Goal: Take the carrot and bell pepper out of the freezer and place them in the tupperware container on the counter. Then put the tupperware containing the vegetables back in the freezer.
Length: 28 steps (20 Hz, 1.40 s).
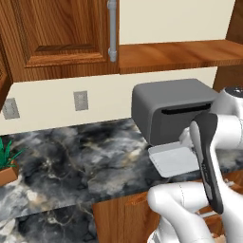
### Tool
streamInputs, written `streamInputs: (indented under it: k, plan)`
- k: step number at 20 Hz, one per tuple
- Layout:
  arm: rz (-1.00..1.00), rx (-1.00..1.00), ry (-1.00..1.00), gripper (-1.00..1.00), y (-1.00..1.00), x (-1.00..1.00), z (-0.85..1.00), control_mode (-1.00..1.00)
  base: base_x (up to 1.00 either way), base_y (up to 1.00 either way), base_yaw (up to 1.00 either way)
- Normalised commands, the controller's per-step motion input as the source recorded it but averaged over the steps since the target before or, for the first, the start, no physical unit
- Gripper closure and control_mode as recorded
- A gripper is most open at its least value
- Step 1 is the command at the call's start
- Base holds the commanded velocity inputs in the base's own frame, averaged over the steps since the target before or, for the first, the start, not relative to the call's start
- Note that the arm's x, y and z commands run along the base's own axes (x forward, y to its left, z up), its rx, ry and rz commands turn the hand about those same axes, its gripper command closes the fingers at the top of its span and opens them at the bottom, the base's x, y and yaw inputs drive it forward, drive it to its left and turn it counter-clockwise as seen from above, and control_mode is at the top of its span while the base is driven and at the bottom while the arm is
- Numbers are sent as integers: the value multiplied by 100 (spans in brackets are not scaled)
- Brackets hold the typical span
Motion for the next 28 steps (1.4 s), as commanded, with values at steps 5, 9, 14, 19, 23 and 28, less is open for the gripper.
streamInputs:
  k: [5, 9, 14, 19, 23, 28]
  plan:
    - [0, 0, 3, 100, 0, 100, -62, -100, 0, 0, 0]
    - [0, 0, 0, 100, 2, 100, -75, -100, 0, 0, 0]
    - [0, 0, 2, 100, 0, 77, -82, -100, 0, 0, 0]
    - [0, 0, 5, 100, 0, 47, -70, -100, 0, 0, 0]
    - [0, 0, 0, 100, 0, 1, -55, -100, 0, 0, 0]
    - [0, 0, 0, -100, 0, 19, -22, -100, 0, 0, 0]
